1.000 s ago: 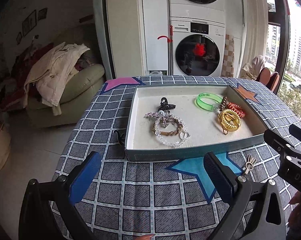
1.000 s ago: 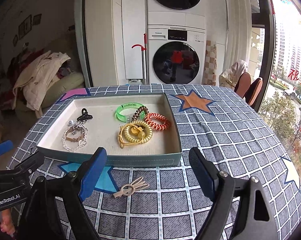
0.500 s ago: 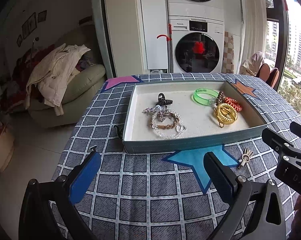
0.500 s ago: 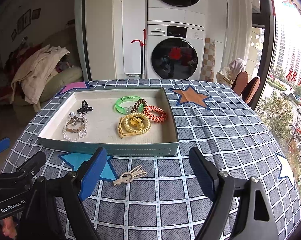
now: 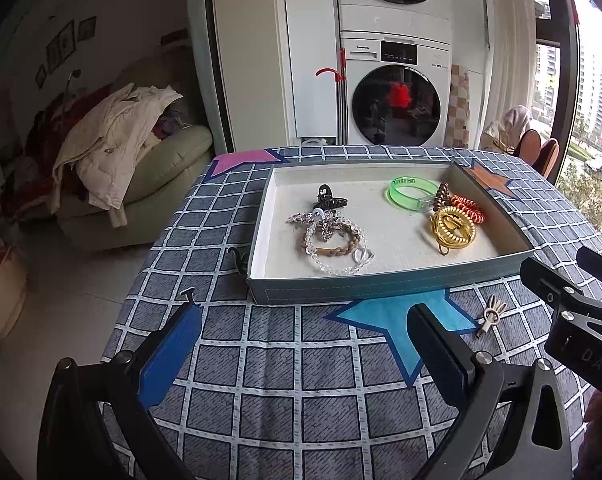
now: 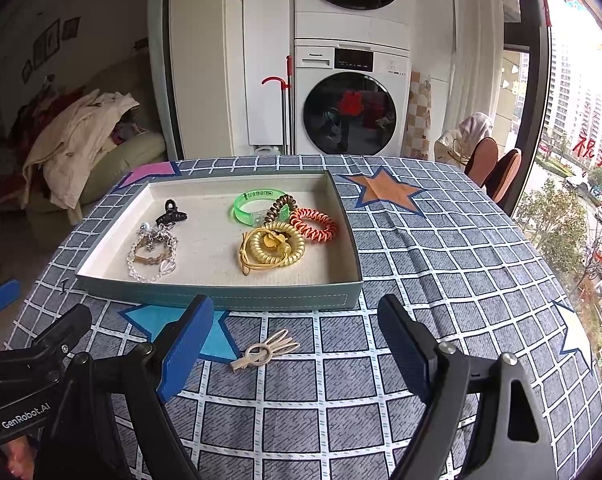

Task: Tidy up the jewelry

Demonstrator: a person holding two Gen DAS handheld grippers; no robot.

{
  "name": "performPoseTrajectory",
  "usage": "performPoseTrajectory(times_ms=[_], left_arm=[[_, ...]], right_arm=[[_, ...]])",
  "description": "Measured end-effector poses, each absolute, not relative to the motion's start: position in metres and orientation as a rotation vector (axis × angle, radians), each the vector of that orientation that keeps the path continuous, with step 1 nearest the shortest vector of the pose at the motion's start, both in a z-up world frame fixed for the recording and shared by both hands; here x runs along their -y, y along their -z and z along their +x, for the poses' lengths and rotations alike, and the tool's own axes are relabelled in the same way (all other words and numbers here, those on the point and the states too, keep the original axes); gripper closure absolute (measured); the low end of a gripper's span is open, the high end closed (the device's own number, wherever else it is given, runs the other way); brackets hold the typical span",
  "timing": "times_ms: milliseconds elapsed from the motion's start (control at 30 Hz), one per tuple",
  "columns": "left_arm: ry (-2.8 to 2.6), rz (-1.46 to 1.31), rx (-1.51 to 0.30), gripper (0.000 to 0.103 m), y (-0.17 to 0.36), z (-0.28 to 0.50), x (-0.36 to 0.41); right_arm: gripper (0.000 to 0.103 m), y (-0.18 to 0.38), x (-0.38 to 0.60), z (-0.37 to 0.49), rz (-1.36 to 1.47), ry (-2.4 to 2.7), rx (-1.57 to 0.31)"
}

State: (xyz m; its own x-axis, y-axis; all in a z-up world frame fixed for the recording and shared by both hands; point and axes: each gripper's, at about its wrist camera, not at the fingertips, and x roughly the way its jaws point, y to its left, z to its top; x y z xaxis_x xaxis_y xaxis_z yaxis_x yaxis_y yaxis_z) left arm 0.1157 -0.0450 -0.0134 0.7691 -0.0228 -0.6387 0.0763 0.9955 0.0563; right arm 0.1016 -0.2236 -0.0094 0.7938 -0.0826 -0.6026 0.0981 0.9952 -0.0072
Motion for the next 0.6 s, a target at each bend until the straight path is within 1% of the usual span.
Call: performPoseTrajectory(times_ms=[600], left_arm=[[0.048, 0.073, -0.693, 0.0, 0.0146, 0.1173, 0.0438]], right_arm=[[0.017, 0.0076, 0.2182, 0.1015, 0.016, 0.091, -0.643]])
